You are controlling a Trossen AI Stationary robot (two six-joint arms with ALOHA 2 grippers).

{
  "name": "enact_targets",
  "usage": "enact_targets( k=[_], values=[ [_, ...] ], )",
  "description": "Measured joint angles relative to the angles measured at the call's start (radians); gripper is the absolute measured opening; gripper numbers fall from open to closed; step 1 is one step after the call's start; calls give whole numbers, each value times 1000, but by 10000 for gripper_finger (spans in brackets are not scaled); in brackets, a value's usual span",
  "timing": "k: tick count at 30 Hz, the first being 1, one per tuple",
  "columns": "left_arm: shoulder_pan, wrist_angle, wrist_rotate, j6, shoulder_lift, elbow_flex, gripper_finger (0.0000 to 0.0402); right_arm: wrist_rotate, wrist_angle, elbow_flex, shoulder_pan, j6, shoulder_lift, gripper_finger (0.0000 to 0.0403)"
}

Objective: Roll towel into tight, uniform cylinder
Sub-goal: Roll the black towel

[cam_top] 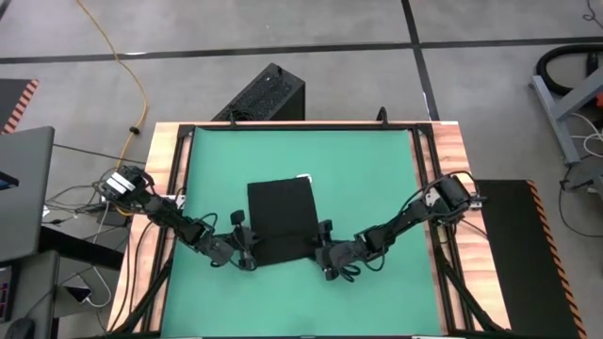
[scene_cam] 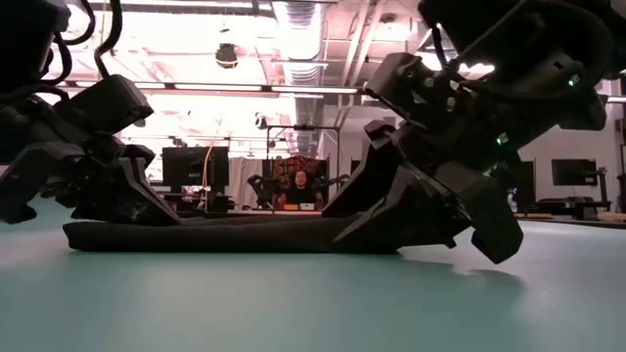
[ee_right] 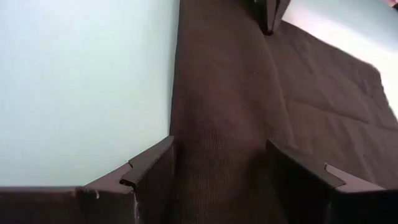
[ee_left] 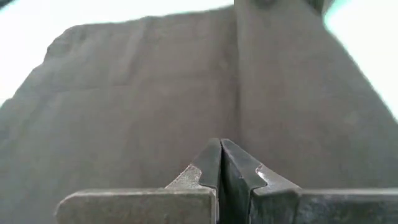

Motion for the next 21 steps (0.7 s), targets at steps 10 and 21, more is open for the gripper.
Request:
enact_targets(
  k=[10,21],
  values=[
    [-73,193,-1,121,-101,33,0,-5,95,-4,26,-94,-88,276],
    [-63,462,60,53,285,91,0,-5,99,-5,46,-131,-87,276]
  ],
)
